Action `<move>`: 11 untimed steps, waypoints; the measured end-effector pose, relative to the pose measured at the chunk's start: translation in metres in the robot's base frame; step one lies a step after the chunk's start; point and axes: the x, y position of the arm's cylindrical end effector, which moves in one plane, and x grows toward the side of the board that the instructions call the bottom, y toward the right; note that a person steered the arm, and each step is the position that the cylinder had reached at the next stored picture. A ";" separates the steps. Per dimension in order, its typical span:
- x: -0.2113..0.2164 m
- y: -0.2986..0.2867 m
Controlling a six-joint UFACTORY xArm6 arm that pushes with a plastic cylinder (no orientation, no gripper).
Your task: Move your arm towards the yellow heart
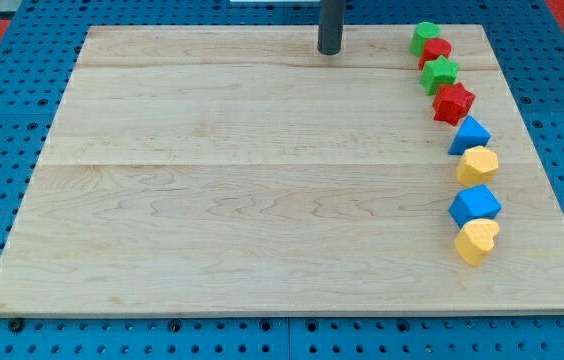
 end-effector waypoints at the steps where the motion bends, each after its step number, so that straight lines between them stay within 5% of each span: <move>1: 0.000 0.000; 2: 0.009 0.004; 5: 0.332 -0.025; 6: 0.379 0.039; 8: 0.376 0.234; 11: 0.298 0.055</move>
